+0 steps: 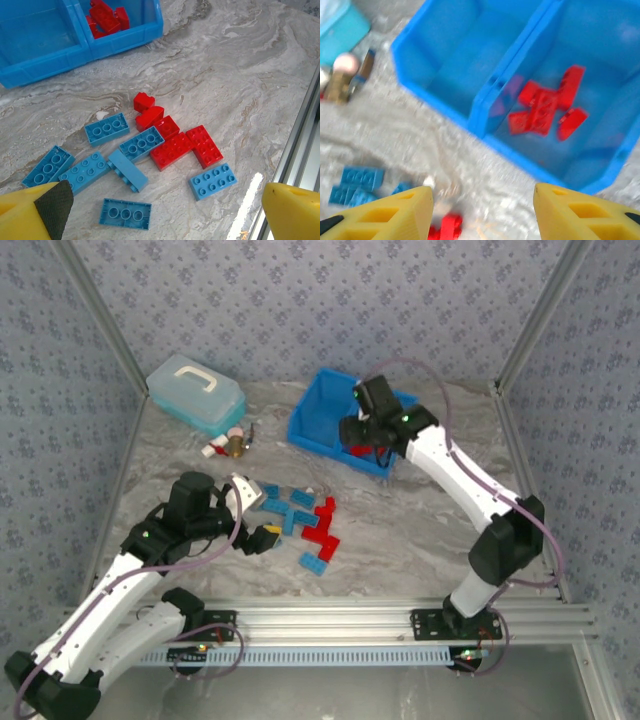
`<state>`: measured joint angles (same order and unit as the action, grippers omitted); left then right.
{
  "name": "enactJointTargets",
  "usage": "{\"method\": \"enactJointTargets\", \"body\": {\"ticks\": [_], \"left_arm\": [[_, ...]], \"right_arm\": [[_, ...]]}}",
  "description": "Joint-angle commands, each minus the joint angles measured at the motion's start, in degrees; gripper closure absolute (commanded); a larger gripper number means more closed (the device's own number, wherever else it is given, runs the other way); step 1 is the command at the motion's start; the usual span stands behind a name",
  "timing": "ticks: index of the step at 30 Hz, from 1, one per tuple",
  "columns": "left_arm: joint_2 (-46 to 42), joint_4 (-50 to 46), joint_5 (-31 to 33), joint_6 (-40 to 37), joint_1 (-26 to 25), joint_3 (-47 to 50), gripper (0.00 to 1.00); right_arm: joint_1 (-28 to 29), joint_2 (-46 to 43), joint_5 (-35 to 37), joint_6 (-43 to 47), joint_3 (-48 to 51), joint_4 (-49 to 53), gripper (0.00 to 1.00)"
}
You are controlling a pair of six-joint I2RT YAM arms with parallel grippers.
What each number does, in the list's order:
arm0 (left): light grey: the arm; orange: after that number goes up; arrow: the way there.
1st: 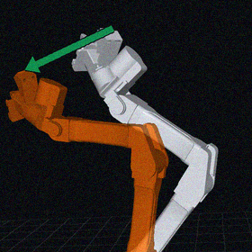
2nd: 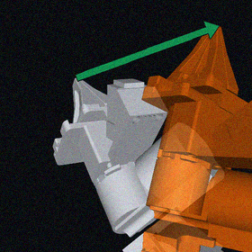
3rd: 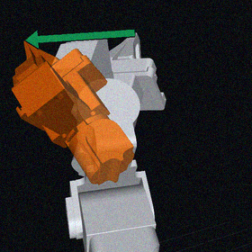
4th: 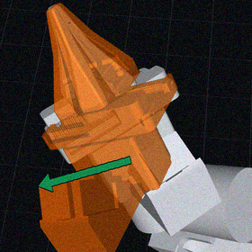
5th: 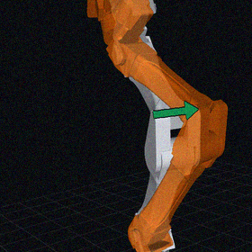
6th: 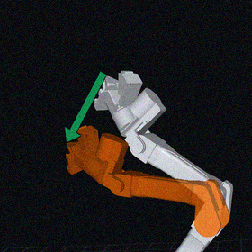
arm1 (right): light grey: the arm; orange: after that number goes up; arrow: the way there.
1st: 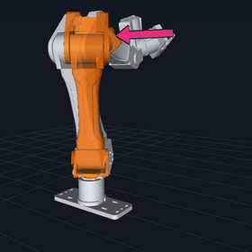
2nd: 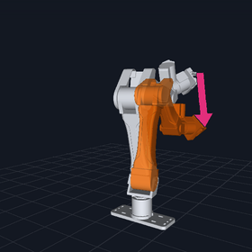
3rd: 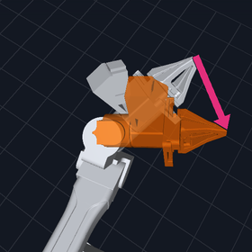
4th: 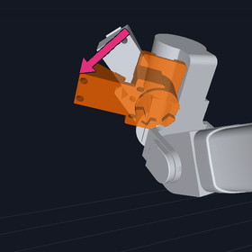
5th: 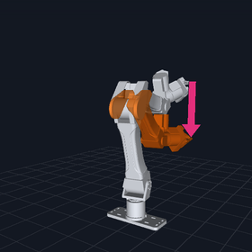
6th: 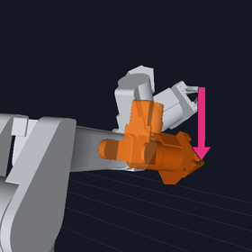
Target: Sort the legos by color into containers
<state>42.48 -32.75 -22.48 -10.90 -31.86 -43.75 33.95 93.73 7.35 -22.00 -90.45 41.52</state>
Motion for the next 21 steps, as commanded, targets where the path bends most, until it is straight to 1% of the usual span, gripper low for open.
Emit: {"method": "enactJointTargets", "body": {"ticks": [1, 5, 8, 13, 15, 21], "left_arm": [[-0.5, 1.0, -0.5, 0.3, 0.4, -0.1, 0.01], [-0.6, 0.9, -0.6, 0.4, 0.4, -0.2, 0.01], [-1.0, 1.0, -0.5, 0.5, 0.5, 0.0, 0.01], [-1.1, 1.0, -0.4, 0.5, 0.4, 0.2, 0.01], [-1.1, 0.9, -0.2, 0.5, 0.4, 0.1, 0.01], [-1.1, 0.7, -0.1, 0.5, 0.4, 0.2, 0.01]], "right_arm": [[3.4, 0.7, 0.8, -5.3, 6.9, -1.9, 0.42], [7.0, 2.2, 1.2, -8.4, 10.8, -3.4, 0.42], [7.8, 5.0, -1.0, -10.0, 13.0, -5.6, 0.42], [9.0, 11.5, -3.8, -11.3, 12.9, -8.8, 0.42], [9.4, 14.3, -3.8, -11.4, 12.0, -8.9, 0.43], [9.6, 19.9, -4.1, -12.0, 11.6, -9.9, 0.54]]}}
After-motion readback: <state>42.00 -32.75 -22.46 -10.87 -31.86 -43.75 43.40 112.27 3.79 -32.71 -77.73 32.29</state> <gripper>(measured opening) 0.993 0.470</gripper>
